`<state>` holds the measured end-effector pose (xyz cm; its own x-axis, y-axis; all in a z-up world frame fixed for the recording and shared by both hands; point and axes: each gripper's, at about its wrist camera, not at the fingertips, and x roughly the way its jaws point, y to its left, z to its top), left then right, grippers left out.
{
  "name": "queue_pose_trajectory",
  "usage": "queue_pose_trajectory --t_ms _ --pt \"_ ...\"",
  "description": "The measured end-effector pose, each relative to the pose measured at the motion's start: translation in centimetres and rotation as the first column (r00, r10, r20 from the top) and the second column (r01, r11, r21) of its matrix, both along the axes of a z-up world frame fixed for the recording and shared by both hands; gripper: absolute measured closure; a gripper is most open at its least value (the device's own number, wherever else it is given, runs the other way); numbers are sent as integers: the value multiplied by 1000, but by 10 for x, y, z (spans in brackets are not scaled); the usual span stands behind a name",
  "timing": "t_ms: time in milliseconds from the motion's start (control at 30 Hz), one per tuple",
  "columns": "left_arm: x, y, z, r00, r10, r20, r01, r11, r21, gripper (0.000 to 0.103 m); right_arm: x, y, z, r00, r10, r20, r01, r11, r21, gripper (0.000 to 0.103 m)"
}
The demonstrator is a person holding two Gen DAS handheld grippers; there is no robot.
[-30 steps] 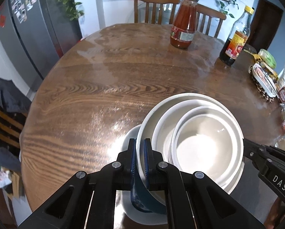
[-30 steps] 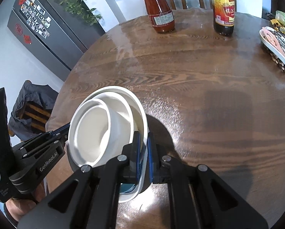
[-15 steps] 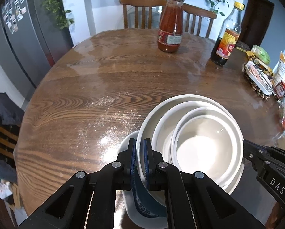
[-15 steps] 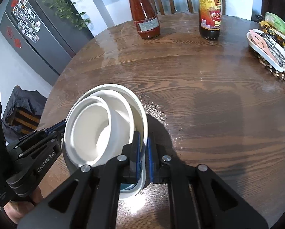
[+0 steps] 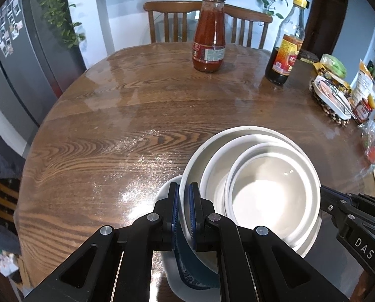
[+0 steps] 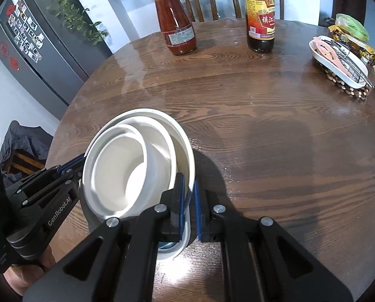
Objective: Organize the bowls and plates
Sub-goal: 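Lower the nested bowls onto the teal plate with both grippers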
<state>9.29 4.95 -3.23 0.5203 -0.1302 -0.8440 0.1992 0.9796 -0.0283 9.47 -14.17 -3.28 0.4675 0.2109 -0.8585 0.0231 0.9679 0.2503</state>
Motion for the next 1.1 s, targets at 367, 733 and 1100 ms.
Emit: queue_pose_trajectory --t_ms 367,733,1100 --pt "4 -5 -1 1000 -22 9 22 1000 10 99 -4 -4 1 1000 -19 2 19 1000 -6 92" --pt "2 -7 -1 1000 -24 18 23 999 27 98 -5 -4 2 1000 -21 7 21 1000 -1 92" --pt "2 -6 0 1000 -15 18 14 999 29 98 -6 -3 2 1000 -18 6 18 1000 1 92"
